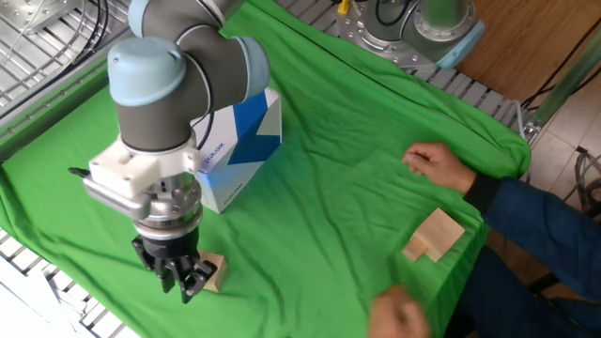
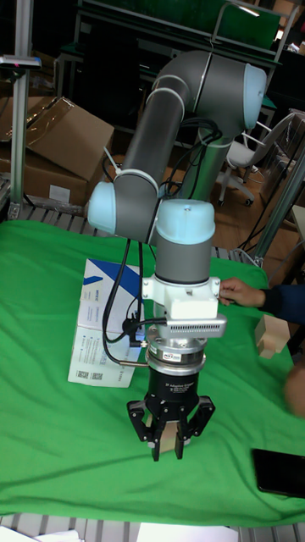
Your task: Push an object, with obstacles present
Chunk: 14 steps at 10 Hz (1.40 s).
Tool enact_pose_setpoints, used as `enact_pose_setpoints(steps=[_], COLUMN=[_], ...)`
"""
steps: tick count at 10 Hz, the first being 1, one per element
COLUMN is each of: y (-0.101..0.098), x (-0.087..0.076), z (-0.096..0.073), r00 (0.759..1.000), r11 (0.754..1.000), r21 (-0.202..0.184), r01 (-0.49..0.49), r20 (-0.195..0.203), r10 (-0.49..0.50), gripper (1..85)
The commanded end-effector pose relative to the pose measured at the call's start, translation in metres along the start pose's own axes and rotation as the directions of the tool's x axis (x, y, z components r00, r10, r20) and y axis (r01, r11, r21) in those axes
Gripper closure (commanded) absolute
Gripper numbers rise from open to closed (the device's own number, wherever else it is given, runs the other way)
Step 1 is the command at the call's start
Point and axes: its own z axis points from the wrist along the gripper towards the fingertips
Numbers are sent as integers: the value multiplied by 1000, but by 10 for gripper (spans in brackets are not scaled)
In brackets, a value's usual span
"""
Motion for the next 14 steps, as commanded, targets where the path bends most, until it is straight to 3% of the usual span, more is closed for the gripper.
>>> enact_pose_setpoints(steps=[1,2,4,11,14], y=[-8,-19,-23,6,19], x=[28,44,66,98,105], z=[1,-2,-8,-33,-39], r00=[995,985,965,922,914], r11=[1000,997,996,996,990], r21=[22,54,62,24,21], r01=[18,50,58,-91,-137], r20=[-104,-171,-260,-376,-383], r10=[-15,-40,-40,94,135], gripper=[480,480,483,507,510])
